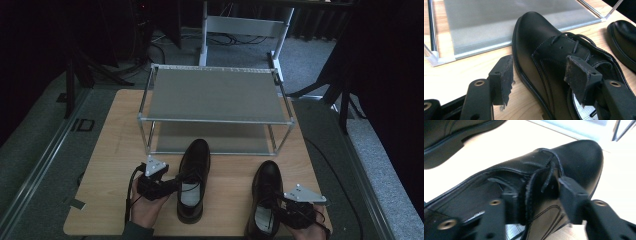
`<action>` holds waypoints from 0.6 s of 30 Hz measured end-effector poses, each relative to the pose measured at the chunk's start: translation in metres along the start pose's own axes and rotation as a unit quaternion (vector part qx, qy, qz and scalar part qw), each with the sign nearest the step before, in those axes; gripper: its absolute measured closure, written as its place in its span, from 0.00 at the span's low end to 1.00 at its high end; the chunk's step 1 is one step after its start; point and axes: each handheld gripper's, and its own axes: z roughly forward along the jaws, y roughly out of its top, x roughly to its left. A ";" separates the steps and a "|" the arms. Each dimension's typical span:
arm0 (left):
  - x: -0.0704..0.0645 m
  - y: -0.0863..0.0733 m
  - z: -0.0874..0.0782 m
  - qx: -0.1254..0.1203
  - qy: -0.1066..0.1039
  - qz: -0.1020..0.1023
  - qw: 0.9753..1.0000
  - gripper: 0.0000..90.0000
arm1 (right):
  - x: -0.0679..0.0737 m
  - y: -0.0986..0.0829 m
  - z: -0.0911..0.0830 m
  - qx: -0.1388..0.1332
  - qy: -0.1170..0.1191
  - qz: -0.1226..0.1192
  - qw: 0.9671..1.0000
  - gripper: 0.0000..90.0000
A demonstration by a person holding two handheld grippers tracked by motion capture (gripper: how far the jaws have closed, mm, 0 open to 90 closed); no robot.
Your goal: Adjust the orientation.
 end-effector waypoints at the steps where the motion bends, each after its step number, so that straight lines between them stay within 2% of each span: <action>1: 0.000 0.000 0.000 0.000 0.000 0.001 1.000 0.45 | 0.002 0.001 -0.002 -0.007 -0.015 -0.003 1.000 0.71; 4: 0.000 0.000 0.000 -0.001 -0.001 0.000 1.000 0.45 | 0.003 0.002 -0.004 -0.020 -0.029 -0.005 0.999 0.77; 6: 0.000 0.000 0.000 0.000 -0.001 -0.001 1.000 0.45 | 0.001 0.002 -0.006 -0.042 -0.044 0.006 0.998 0.83; 12: -0.001 0.001 0.001 0.000 -0.001 -0.001 1.000 0.45 | -0.004 0.005 -0.008 -0.065 -0.061 0.010 0.996 0.88; 14: 0.000 0.001 0.001 0.000 -0.001 -0.001 1.000 0.45 | -0.003 0.007 -0.007 -0.073 -0.058 0.007 0.996 0.90; 15: 0.000 0.001 0.001 0.000 -0.001 -0.001 1.000 0.45 | -0.001 0.012 -0.005 -0.081 -0.041 0.000 0.996 0.90; 18: -0.001 0.001 0.000 0.000 -0.002 0.000 1.000 0.45 | 0.003 0.018 -0.002 -0.087 -0.035 -0.012 0.996 0.91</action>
